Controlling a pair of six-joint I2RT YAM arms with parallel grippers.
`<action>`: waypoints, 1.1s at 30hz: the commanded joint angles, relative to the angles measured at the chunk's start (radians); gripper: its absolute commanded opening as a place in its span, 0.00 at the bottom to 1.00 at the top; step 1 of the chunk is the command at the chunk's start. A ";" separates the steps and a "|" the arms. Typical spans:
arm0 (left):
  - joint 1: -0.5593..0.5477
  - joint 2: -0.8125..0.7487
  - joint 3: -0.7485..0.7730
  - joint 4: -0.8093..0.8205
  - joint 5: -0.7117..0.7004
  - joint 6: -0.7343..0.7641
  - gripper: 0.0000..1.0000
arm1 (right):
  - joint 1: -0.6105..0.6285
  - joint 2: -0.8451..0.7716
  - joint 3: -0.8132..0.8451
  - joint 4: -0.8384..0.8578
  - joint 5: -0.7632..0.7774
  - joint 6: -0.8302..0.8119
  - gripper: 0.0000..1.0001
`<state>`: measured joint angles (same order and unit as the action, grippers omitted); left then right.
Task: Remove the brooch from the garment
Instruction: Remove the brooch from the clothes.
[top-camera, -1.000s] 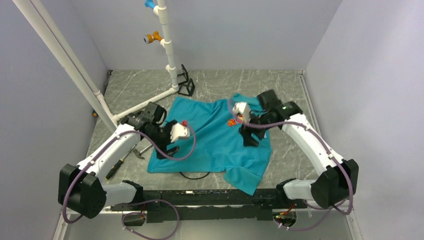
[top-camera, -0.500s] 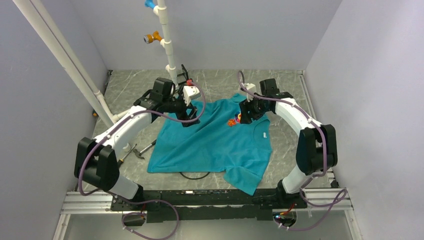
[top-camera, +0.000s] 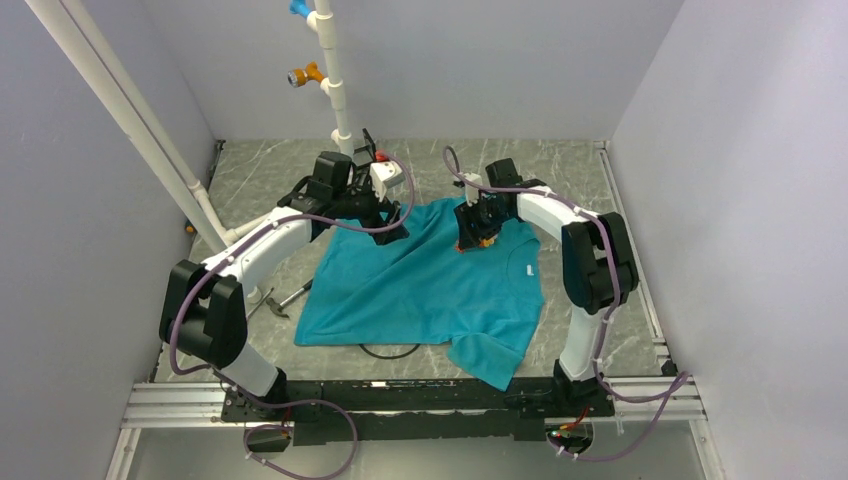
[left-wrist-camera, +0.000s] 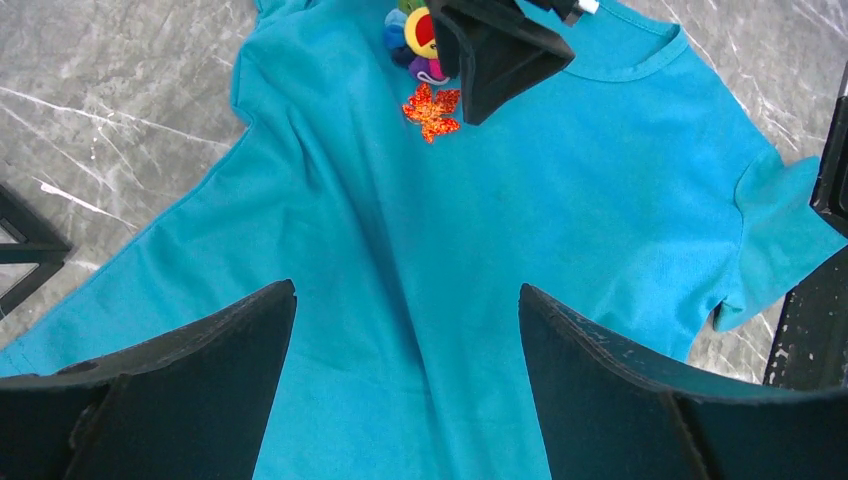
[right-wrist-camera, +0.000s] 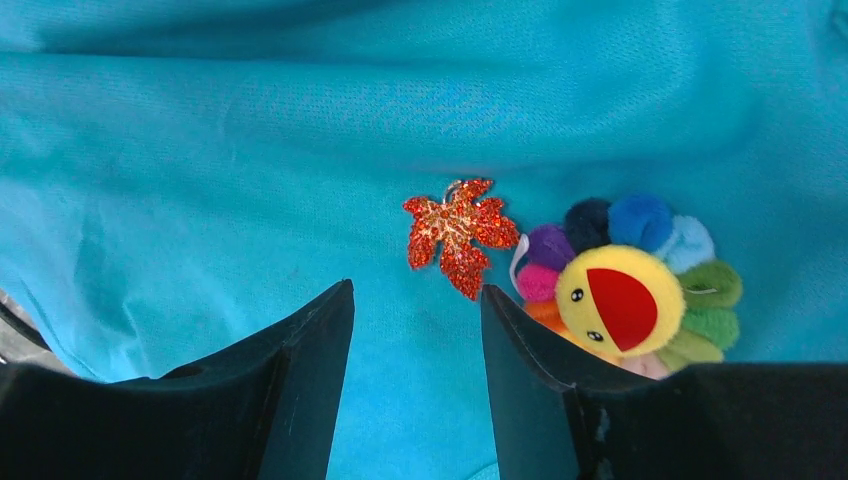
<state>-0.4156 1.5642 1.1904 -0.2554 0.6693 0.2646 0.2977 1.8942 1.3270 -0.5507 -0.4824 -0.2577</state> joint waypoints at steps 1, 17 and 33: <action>-0.005 -0.006 -0.007 0.062 0.033 -0.035 0.88 | 0.003 0.026 0.059 0.012 -0.021 0.017 0.53; -0.077 0.073 0.018 0.104 -0.036 0.010 0.89 | -0.003 0.112 0.091 -0.019 -0.068 0.052 0.62; -0.104 0.168 -0.155 0.689 -0.035 -0.199 0.77 | -0.116 0.133 0.062 0.007 -0.509 0.156 0.56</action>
<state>-0.5152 1.7176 1.0821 0.1707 0.6086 0.1501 0.2058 2.0113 1.3811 -0.5732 -0.8101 -0.1501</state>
